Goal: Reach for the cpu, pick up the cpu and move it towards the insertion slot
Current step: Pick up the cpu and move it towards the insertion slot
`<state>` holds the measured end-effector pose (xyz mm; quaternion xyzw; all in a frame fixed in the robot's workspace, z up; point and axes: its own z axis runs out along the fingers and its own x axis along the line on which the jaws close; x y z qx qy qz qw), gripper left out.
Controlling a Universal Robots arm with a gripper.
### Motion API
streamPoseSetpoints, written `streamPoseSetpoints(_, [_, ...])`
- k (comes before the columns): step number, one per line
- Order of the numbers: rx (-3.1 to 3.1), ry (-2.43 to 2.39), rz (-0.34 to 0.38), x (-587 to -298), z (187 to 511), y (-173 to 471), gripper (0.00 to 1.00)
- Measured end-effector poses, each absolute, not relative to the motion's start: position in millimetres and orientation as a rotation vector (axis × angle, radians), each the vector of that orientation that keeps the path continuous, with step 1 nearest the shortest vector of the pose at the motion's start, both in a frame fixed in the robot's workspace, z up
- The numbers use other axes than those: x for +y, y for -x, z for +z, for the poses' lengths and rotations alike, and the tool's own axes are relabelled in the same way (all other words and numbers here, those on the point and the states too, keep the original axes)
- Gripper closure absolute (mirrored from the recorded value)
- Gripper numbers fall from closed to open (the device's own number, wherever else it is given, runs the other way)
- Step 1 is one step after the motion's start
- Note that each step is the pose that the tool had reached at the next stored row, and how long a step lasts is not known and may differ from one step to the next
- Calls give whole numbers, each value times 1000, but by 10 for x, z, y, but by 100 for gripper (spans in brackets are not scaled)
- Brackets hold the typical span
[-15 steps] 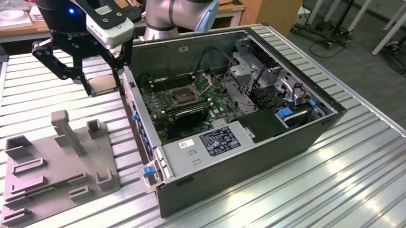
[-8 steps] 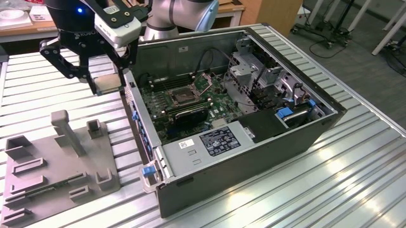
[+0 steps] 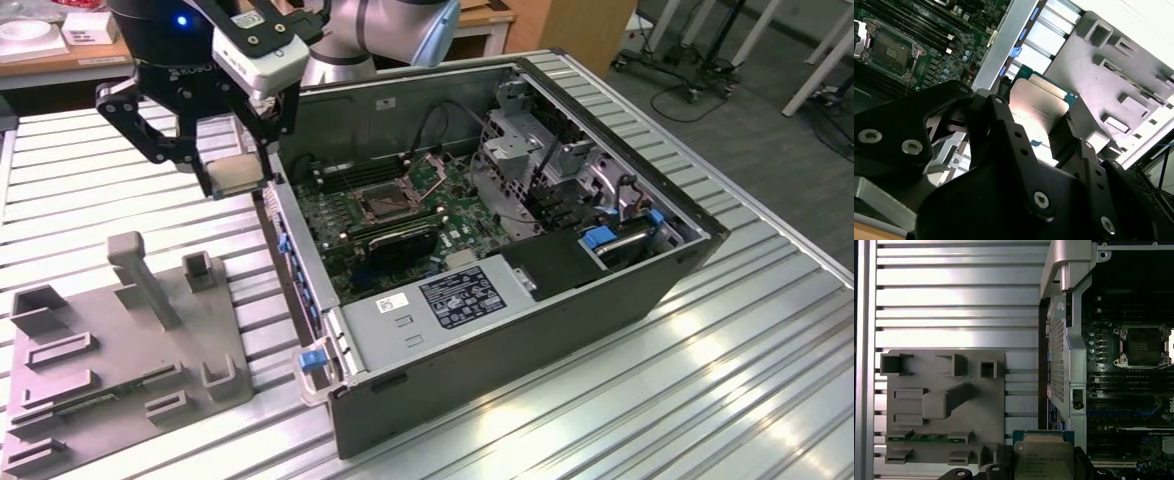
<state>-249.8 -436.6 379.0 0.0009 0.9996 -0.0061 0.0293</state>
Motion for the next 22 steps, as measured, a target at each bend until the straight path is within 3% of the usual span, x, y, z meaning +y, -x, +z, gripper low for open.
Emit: streamPoseSetpoints(22, [3083, -3, -19, -4366, 3789, 2444, 45])
